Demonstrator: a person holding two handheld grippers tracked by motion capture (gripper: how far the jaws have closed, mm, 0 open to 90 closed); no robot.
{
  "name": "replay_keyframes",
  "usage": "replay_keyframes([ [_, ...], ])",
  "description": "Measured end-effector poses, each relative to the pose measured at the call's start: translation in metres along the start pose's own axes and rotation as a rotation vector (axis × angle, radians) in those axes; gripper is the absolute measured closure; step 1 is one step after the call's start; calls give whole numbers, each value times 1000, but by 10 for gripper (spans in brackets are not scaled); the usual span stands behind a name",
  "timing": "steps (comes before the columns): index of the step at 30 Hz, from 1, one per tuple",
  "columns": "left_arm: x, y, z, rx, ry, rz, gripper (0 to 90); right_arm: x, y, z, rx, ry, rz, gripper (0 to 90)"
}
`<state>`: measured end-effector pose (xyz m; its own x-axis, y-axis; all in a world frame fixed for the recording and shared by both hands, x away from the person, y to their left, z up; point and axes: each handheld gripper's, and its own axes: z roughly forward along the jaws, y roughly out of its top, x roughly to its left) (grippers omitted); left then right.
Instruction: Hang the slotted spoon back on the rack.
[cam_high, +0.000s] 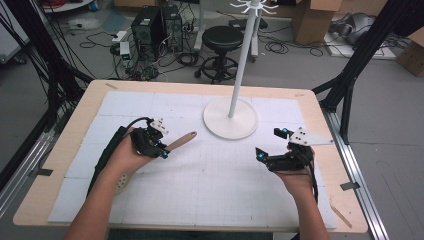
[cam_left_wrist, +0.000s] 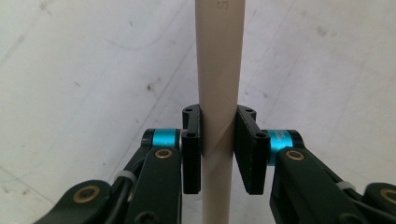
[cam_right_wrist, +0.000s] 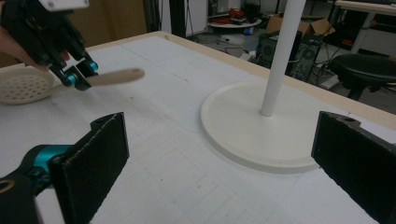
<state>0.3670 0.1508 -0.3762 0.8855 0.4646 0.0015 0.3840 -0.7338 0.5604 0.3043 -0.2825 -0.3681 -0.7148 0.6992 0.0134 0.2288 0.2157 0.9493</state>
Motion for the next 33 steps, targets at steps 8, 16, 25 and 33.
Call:
replay_keyframes([
  [8,2,18,-38,-132,7,24,740,1,0,0,0,-1,1,25],
  [16,8,41,-67,-233,-17,38,741,-1,0,-1,-4,1,4,25],
  [25,15,80,-86,-261,-57,80,740,0,0,-1,-5,-3,2,25],
  [33,19,117,-105,-321,-85,111,739,-2,0,-1,-9,-1,4,25],
])
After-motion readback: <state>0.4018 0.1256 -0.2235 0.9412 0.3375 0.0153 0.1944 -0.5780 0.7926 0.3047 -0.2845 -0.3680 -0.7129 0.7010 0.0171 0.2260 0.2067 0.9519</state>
